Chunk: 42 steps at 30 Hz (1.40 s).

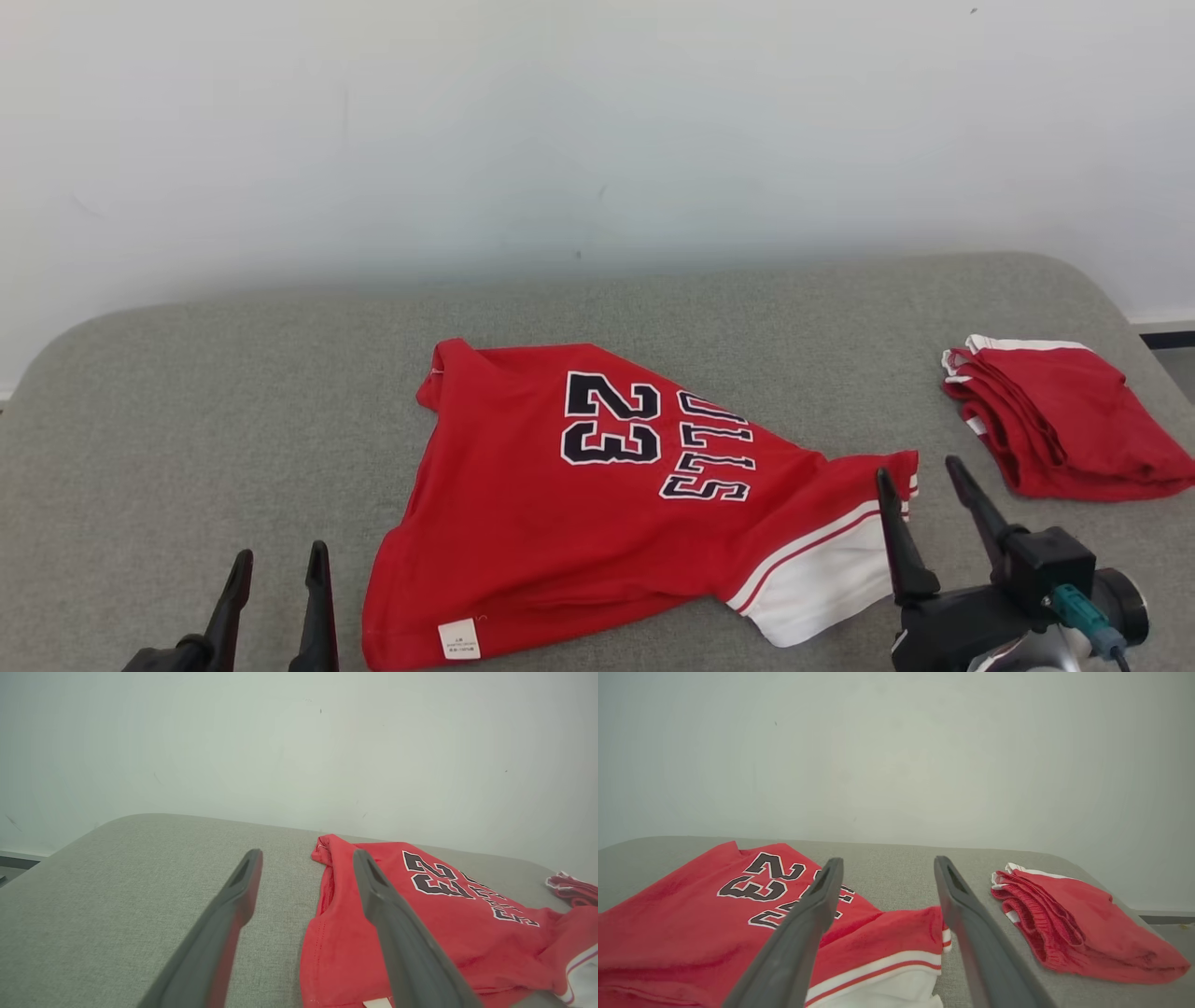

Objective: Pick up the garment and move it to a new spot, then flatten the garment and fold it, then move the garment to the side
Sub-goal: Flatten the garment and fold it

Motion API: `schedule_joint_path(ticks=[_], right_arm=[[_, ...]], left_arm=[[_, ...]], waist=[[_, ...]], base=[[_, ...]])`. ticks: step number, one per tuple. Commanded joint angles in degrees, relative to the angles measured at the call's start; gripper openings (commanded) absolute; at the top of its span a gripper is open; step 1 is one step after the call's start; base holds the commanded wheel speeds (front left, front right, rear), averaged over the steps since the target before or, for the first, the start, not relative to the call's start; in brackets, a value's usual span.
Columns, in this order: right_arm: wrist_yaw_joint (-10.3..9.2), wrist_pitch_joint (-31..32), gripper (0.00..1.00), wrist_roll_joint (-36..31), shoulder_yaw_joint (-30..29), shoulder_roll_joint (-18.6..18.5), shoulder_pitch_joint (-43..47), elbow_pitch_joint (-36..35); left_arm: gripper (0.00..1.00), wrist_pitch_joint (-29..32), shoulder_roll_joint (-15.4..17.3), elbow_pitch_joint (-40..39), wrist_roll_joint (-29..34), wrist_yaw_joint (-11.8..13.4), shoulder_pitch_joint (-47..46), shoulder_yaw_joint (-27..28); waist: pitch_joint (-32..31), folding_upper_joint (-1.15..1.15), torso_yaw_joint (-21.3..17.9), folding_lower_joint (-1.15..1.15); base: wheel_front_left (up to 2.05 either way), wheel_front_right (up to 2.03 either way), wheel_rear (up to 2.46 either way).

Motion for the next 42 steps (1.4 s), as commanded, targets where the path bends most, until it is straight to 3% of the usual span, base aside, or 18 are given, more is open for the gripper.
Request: schedule_joint_path(ticks=[1, 26, 33, 42], right_arm=[[-0.16, 0.1, 1.00, 0.2, 0.2, 0.2, 0.8, 0.0], [-0.16, 2.3, 1.00, 0.4, -2.2, 2.2, 1.5, 1.3], [-0.16, 7.0, 1.00, -0.2, -4.6, 2.5, -0.1, 6.9], [-0.16, 12.9, 1.00, -2.1, -8.1, 2.7, -6.7, 20.3]], left_arm=[[1.00, 0.0, 0.0, 0.2, 0.6, 0.0, -0.2, 0.1], [1.00, 0.0, 0.0, 3.0, 1.3, -0.3, 0.2, -1.1], [1.00, 0.5, 0.0, 9.9, 3.2, 0.6, -0.8, -2.9], [1.00, 1.8, 0.1, 20.4, 3.7, 1.8, -5.6, -4.7]], waist=[[-0.5, 0.00, -0.2, 0.01], [-0.1, 0.00, -0.8, 0.01], [1.2, 0.00, -1.3, 0.01], [3.7, 0.00, -1.3, 0.01]], base=[[0.00, 0.00, 0.00], [0.00, 0.00, 0.00], [0.00, 0.00, 0.00], [0.00, 0.00, 0.00]])
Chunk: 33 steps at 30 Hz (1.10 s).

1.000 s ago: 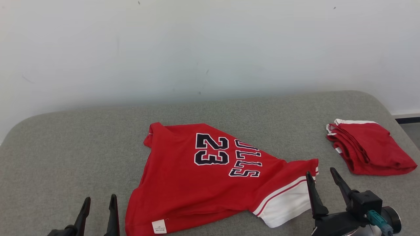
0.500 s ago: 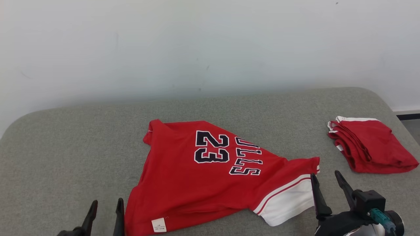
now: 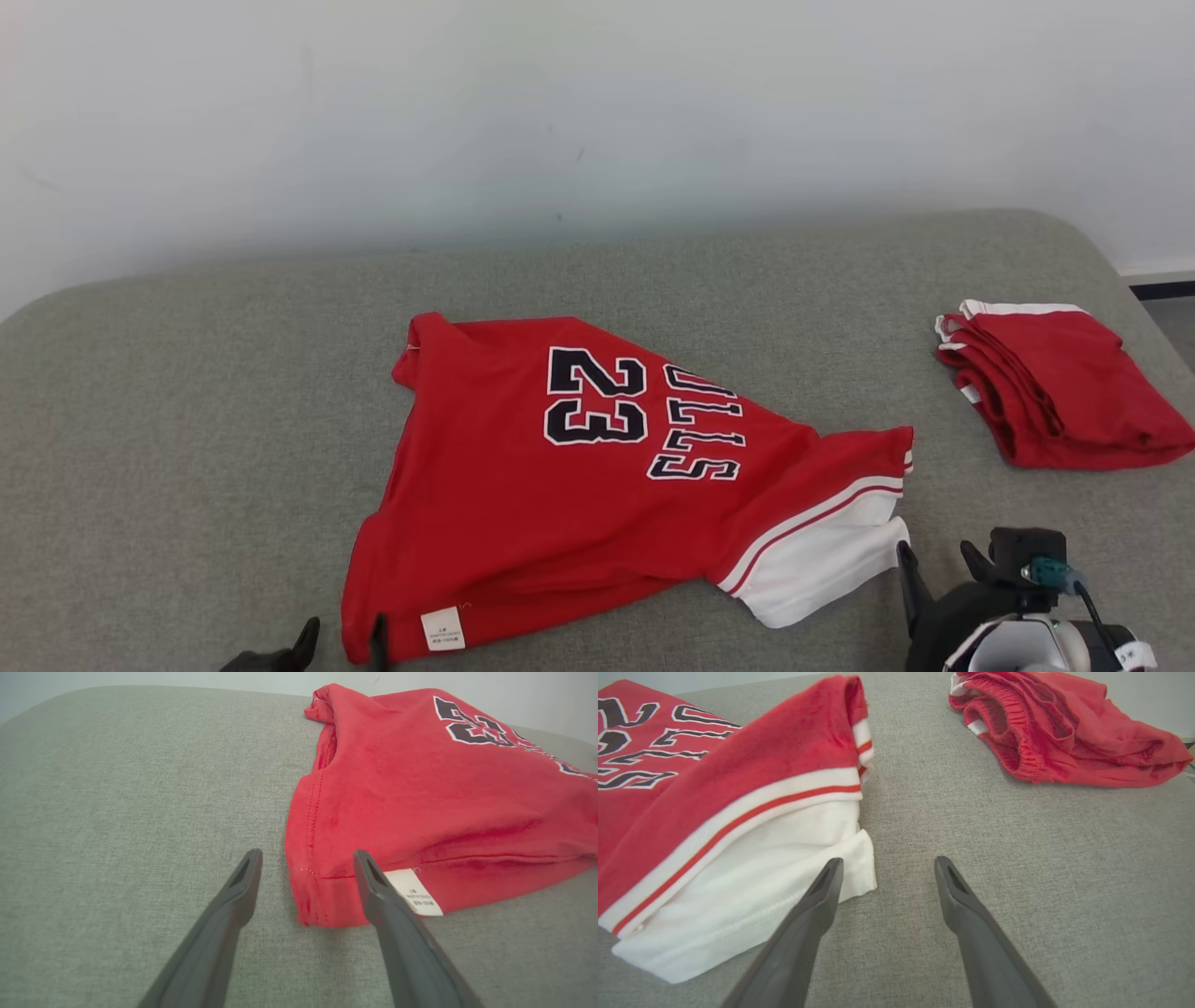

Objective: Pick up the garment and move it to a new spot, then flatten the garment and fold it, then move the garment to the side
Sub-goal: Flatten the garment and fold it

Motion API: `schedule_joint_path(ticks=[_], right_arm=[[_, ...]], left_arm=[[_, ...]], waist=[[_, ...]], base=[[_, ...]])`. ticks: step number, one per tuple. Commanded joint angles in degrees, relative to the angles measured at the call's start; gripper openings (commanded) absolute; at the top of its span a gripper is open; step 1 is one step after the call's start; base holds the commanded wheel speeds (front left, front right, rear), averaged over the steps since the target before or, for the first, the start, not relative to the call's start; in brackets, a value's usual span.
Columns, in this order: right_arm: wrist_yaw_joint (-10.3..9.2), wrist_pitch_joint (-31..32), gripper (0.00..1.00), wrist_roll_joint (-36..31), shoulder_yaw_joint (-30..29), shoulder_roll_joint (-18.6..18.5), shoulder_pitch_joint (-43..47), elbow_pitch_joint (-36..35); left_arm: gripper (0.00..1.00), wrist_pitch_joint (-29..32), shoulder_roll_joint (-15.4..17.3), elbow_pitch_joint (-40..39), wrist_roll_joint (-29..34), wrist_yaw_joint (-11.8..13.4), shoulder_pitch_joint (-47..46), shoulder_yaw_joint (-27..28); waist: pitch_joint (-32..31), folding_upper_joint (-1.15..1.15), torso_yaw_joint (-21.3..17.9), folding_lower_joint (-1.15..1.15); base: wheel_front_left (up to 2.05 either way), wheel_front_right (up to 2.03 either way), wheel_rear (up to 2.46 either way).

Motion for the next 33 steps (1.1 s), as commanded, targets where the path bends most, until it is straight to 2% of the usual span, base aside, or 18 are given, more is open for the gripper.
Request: schedule_joint_path(ticks=[1, 9, 18, 19, 20, 21, 22, 23, 33], right_arm=[[-0.16, 0.2, 1.00, -0.4, -0.3, 0.3, -1.4, 1.1], [-0.16, 1.3, 1.00, -2.1, 0.5, -0.2, -7.3, 10.8], [-0.16, 1.7, 1.00, -0.4, 2.4, 0.0, -10.7, 18.3], [-0.15, 1.7, 0.91, -0.2, 2.8, 0.1, -10.9, 18.9], [-0.08, 1.6, 0.38, 0.0, 3.1, 0.2, -11.1, 19.4], [-0.07, 1.5, 0.00, 0.2, 3.5, 0.3, -11.2, 20.1], [-0.07, 1.4, 0.00, 0.5, 3.7, 0.3, -11.3, 20.5], [-0.08, 1.2, 0.00, 0.7, 3.9, 0.2, -11.3, 21.0], [-0.10, -2.4, 0.00, 4.9, 5.5, -0.7, -11.6, 21.4]], left_arm=[[1.00, 0.1, 0.1, 0.7, 0.6, 0.3, -1.1, -0.1], [1.00, 1.2, 0.1, 4.4, 0.5, 0.1, -5.0, -1.7], [1.00, 3.0, 0.7, 6.2, -0.2, -0.6, -6.6, -3.3], [0.97, 2.7, 0.8, 6.0, -0.3, -0.7, -6.5, -3.5], [0.81, 2.5, 0.9, 5.8, -0.5, -0.9, -6.3, -3.6], [0.38, 2.1, 1.0, 5.6, -0.4, -0.9, -6.2, -3.7], [0.10, 1.9, 1.1, 5.4, -0.5, -0.9, -6.1, -3.9], [0.00, 1.7, 1.1, 5.5, -0.6, -0.9, -6.1, -4.0], [0.00, 1.5, 1.2, 5.6, -3.4, -1.6, -5.3, -4.6]], waist=[[0.6, 0.00, 0.2, -0.01], [2.6, 0.00, 1.7, -0.01], [3.9, 0.00, 2.4, -0.01], [3.9, 0.00, 2.5, -0.01], [3.9, 0.00, 2.5, -0.01], [3.9, 0.00, 2.5, -0.01], [3.8, 0.00, 2.6, -0.01], [3.8, 0.00, 2.6, -0.01], [2.6, 0.00, 2.1, -0.01]], base=[[0.00, 0.00, 0.00], [0.00, 0.00, 0.00], [0.00, 0.00, 0.00], [0.00, 0.00, 0.00], [0.00, 0.00, 0.00], [0.00, 0.00, 0.00], [0.00, 0.00, 0.00], [0.00, 0.00, 0.00], [0.00, 0.00, 0.00]])
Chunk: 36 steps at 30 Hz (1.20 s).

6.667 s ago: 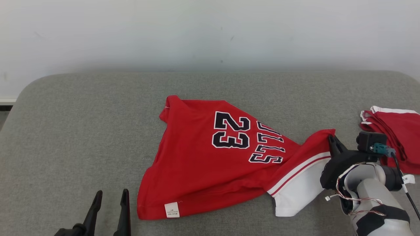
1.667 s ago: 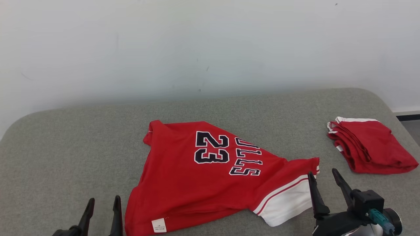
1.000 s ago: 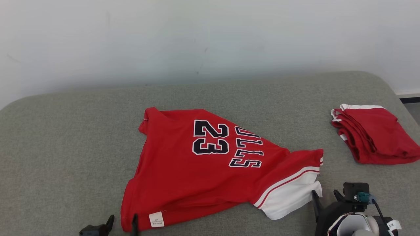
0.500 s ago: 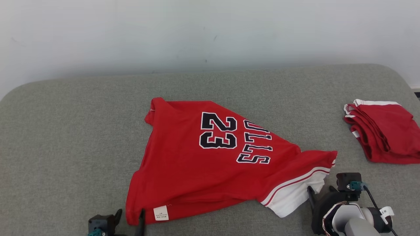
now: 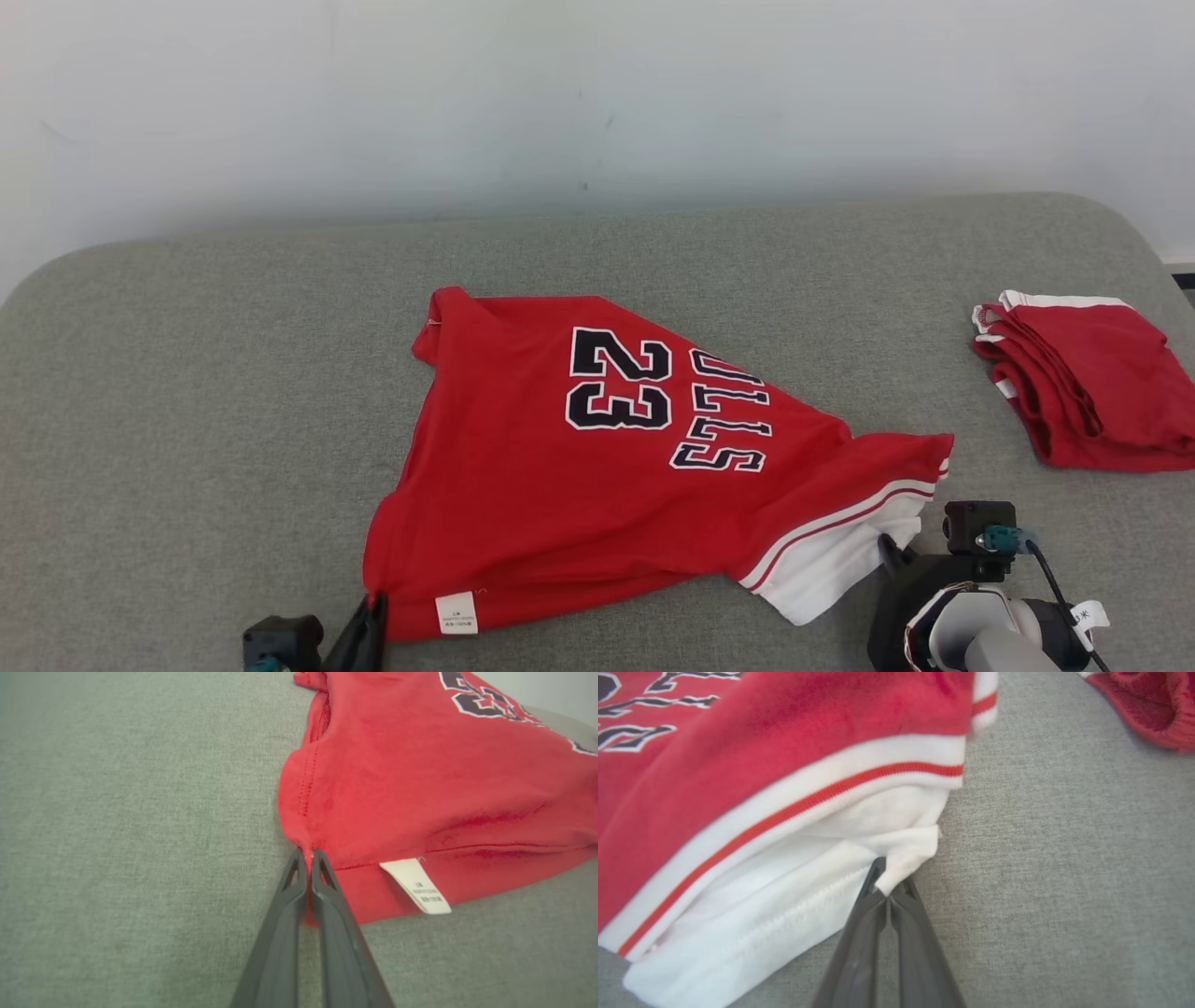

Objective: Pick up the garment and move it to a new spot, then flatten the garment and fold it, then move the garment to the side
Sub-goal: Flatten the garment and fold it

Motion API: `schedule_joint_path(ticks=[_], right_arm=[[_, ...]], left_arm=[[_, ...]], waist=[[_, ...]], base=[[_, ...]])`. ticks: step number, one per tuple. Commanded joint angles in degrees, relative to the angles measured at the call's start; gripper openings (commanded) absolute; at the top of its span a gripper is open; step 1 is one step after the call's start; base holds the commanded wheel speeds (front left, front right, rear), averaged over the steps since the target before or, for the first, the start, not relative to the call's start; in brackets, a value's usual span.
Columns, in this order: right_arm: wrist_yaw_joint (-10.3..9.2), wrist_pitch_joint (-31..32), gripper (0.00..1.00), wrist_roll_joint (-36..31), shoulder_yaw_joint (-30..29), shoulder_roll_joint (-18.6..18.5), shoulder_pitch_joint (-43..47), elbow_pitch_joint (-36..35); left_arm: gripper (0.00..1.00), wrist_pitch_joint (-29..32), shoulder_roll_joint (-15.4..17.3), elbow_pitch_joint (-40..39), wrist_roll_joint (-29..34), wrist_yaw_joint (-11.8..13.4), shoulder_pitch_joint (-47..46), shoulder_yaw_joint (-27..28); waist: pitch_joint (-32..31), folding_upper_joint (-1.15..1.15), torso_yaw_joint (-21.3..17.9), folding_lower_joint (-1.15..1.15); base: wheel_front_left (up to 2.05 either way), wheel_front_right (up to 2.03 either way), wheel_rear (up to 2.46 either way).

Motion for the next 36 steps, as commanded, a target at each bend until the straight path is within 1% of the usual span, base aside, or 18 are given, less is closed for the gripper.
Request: schedule_joint_path(ticks=[1, 3, 7, 10, 12, 18, 21, 23, 26, 27, 28, 32, 35, 36], right_arm=[[-0.04, -0.8, 0.00, 1.9, 0.1, -0.2, 0.5, -0.4], [-0.04, -1.5, 0.00, 3.0, 0.4, -0.1, 0.3, -1.3], [-0.03, -3.8, 0.00, 7.8, 1.7, -1.0, 0.3, -6.5], [-0.03, -4.6, 0.00, 11.7, 3.1, -2.0, 0.7, -13.1], [-0.03, -3.9, 0.00, 14.8, 3.8, -2.4, 0.9, -18.8], [-0.02, 1.6, 0.00, 22.9, 5.2, -4.7, -0.7, -37.6], [-0.02, 5.7, 0.00, 25.9, 5.2, -6.0, -3.2, -44.6], [-0.02, 8.1, 0.00, 27.7, 4.8, -6.4, -6.1, -48.1], [-0.02, 10.8, 0.00, 27.6, 4.6, -7.8, -11.9, -51.1], [-0.02, 11.4, 0.00, 27.8, 4.5, -7.6, -13.9, -51.6], [-0.02, 12.4, 0.00, 28.1, 4.0, -7.4, -18.0, -51.6], [-0.02, 13.1, 0.00, 29.2, 2.0, -5.7, -26.4, -49.0], [-0.02, 13.5, 0.00, 29.1, 0.8, -4.2, -32.9, -45.5], [-0.02, 13.7, 0.00, 28.1, 1.5, -4.5, -34.9, -44.3]], left_arm=[[0.00, -0.9, 0.1, -1.2, -1.3, -0.1, 0.0, 0.6], [0.00, -1.3, 0.0, -2.0, -1.7, -0.1, -0.3, 1.0], [0.00, -2.5, -0.2, -7.0, -4.9, -0.3, -1.2, 2.7], [0.00, -2.6, -0.5, -11.8, -9.7, -0.5, -2.0, 3.8], [0.00, -1.4, -0.7, -15.2, -13.6, -0.8, -2.7, 3.7], [0.00, 4.7, -0.7, -24.6, -25.1, -0.9, -7.8, 3.5], [0.00, 9.0, 0.5, -27.7, -31.1, -0.9, -12.8, 3.6], [0.00, 13.3, 1.1, -28.7, -35.5, -0.9, -17.0, 4.0], [0.00, 18.5, 3.6, -29.3, -38.3, -0.7, -24.1, 4.6], [0.00, 19.7, 4.3, -29.3, -38.5, -0.5, -26.5, 4.7], [0.00, 21.4, 5.1, -29.0, -39.2, 0.1, -30.7, 5.1], [0.00, 22.7, 5.4, -27.5, -40.7, 1.6, -37.9, 6.3], [0.00, 22.4, 4.5, -25.9, -41.9, 3.5, -42.8, 7.8], [0.00, 22.1, 4.2, -25.4, -42.5, 4.0, -44.5, 8.4]], waist=[[-0.2, 0.00, -0.2, 0.00], [-0.3, 0.00, -0.3, 0.00], [-0.7, 0.00, -0.2, 0.00], [-1.0, 0.00, -0.3, 0.00], [-1.0, 0.00, -0.6, 0.00], [-0.1, 0.00, -1.9, 0.00], [1.3, 0.00, -2.7, 0.00], [2.3, 0.00, -3.3, 0.00], [3.7, 0.00, -4.3, 0.00], [4.1, 0.00, -4.6, 0.00], [4.9, 0.00, -5.0, 0.00], [6.6, 0.00, -5.6, 0.00], [9.6, 0.00, -5.9, 0.00], [10.9, 0.00, -5.8, 0.00]], base=[[0.00, 0.00, 0.00], [0.00, 0.00, 0.00], [0.00, 0.00, 0.00], [0.00, 0.00, 0.00], [0.00, 0.00, 0.00], [0.00, 0.00, 0.00], [0.00, 0.00, 0.00], [0.00, 0.00, 0.00], [0.00, 0.00, 0.00], [0.00, 0.00, 0.00], [0.00, 0.00, 0.00], [0.00, 0.00, 0.00], [0.00, 0.00, 0.00], [0.00, 0.00, 0.00]])
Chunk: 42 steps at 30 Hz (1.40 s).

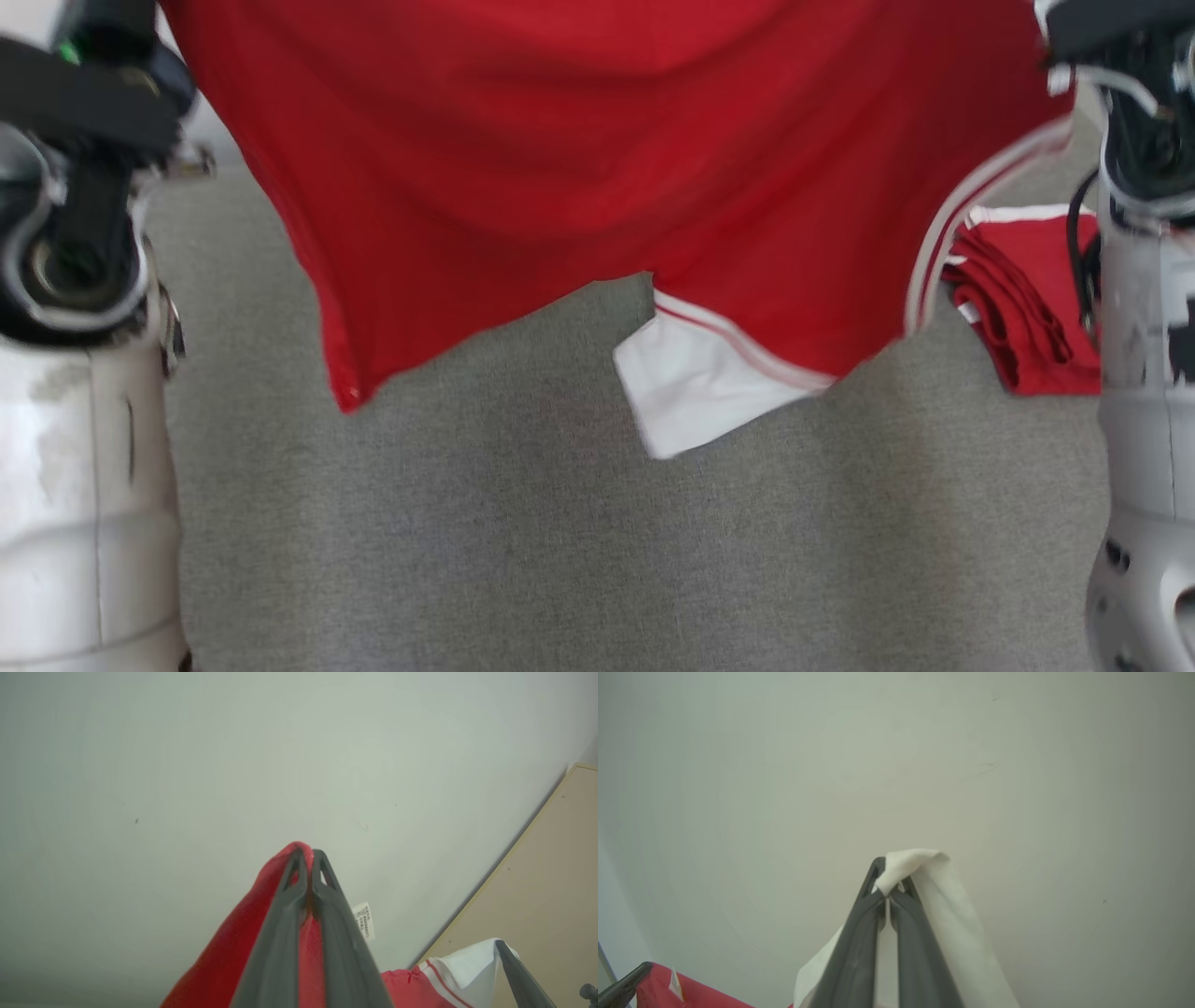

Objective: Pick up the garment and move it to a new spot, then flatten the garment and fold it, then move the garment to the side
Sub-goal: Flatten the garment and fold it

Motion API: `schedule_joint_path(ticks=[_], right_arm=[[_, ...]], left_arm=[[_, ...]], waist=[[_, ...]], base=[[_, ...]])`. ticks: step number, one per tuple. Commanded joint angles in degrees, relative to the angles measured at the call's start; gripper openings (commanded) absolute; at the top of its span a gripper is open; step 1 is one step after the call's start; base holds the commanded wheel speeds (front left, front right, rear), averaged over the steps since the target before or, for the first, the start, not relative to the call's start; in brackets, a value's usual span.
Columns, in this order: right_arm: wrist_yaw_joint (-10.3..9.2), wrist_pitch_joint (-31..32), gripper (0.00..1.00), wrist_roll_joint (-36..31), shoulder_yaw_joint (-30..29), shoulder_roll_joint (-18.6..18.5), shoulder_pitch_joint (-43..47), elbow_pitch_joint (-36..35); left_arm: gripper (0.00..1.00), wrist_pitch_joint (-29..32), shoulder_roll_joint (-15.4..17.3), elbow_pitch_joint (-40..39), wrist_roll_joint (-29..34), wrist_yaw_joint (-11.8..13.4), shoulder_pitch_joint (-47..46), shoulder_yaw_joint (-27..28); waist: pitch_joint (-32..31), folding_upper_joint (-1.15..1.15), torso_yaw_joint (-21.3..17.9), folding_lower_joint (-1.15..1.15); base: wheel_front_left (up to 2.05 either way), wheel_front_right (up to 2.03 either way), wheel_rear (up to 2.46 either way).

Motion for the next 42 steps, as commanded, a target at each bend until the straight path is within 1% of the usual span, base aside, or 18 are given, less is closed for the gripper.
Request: schedule_joint_path(ticks=[1, 2, 5, 8, 9, 12, 14, 16, 20, 23, 26, 29, 32, 34, 39, 42], right_arm=[[0.00, 0.3, 0.00, -2.2, 2.2, -0.9, -3.7, 2.1], [0.00, 0.6, 0.00, -2.8, 3.4, -1.2, -5.6, 3.3], [0.00, 0.8, 0.00, -4.7, 4.0, -0.9, -11.9, 8.2], [0.00, -1.3, 0.00, -5.9, 0.9, 0.7, -19.3, 12.8], [0.00, -1.3, 0.00, -5.9, 0.9, 0.7, -19.3, 12.8], [0.00, -6.1, 0.00, -7.9, -4.0, 2.2, -27.7, 16.2], [0.00, -10.7, 0.00, -9.4, -6.9, 3.3, -33.1, 17.7], [0.00, -15.2, 0.00, -10.5, -9.1, 4.2, -38.7, 18.3], [0.00, -22.1, 0.00, -11.7, -10.0, 5.1, -47.1, 18.0], [0.00, -24.0, 0.00, -12.3, -8.6, 5.5, -49.8, 17.5], [0.00, -24.5, 0.00, -13.6, -5.2, 3.9, -49.5, 17.7], [0.00, -25.0, 0.00, -13.8, -1.0, 2.1, -45.8, 18.3], [0.00, -24.9, 0.00, -13.0, 5.2, 0.3, -42.2, 17.8], [0.00, -24.6, 0.00, -11.8, 9.4, -1.4, -39.3, 16.9], [0.00, -22.4, 0.00, -5.9, 16.2, -5.8, -30.2, 13.8], [0.00, -20.7, 0.00, -2.0, 18.3, -8.1, -23.1, 10.8]], left_arm=[[0.00, -0.6, -0.4, 1.3, -0.8, 0.6, -3.5, 0.8], [0.00, -1.0, -0.4, 1.8, -0.7, 0.9, -5.5, 1.1], [0.00, -2.3, 0.2, 3.3, 0.6, 1.7, -11.6, 1.1], [0.00, -4.2, 1.0, 4.6, 3.0, 1.2, -18.2, 0.0], [0.00, -4.2, 1.0, 4.6, 3.0, 1.2, -18.2, 0.0], [0.00, -7.4, 2.2, 5.6, 6.3, 0.3, -25.3, -1.2], [0.00, -11.4, 3.1, 6.5, 8.1, -0.5, -30.0, -0.8], [0.00, -15.7, 3.4, 7.3, 9.1, -0.7, -34.5, 0.3], [0.00, -21.6, 4.1, 8.6, 9.5, -2.1, -41.9, 1.2], [0.00, -23.5, 4.4, 9.4, 8.4, -3.6, -44.9, 0.7], [0.00, -24.7, 5.2, 9.9, 8.4, -4.4, -44.5, -1.5], [0.00, -25.6, 5.5, 10.6, 7.1, -4.5, -41.5, -3.6], [0.00, -26.0, 6.7, 10.4, 5.2, -4.5, -36.9, -6.5], [0.00, -26.2, 7.6, 9.8, 4.2, -4.5, -34.2, -8.2], [0.00, -26.2, 9.0, 9.2, 0.0, -4.5, -26.0, -12.3], [0.00, -26.3, 10.4, 8.4, -2.2, -4.5, -19.8, -14.4]], waist=[[4.9, -0.01, -0.5, -0.01], [6.6, -0.01, -0.5, -0.01], [13.0, -0.01, -0.6, -0.01], [20.4, -0.01, -0.6, -0.01], [20.4, -0.01, -0.6, -0.01], [26.9, -0.01, -0.6, -0.01], [29.8, -0.01, -0.7, -0.01], [31.9, -0.01, -0.8, -0.01], [35.2, -0.01, -1.0, -0.01], [37.4, -0.01, -0.7, -0.01], [39.6, -0.01, -0.1, -0.01], [40.7, -0.01, 0.6, -0.01], [40.6, -0.01, 1.2, -0.01], [39.9, -0.01, 1.5, -0.01], [35.8, -0.01, 2.3, -0.01], [31.8, -0.01, 2.3, -0.01]], base=[[0.00, 0.00, 0.00], [0.00, 0.00, 0.00], [0.00, 0.00, 0.00], [0.00, 0.00, 0.00], [0.00, 0.00, 0.00], [0.00, 0.00, 0.00], [0.00, 0.00, 0.00], [0.00, 0.00, 0.00], [0.00, 0.00, 0.00], [0.00, 0.00, 0.00], [0.00, 0.00, 0.00], [0.00, 0.00, 0.00], [0.00, 0.00, 0.00], [0.00, 0.00, 0.00], [0.00, 0.00, 0.00], [0.00, 0.00, 0.00]])
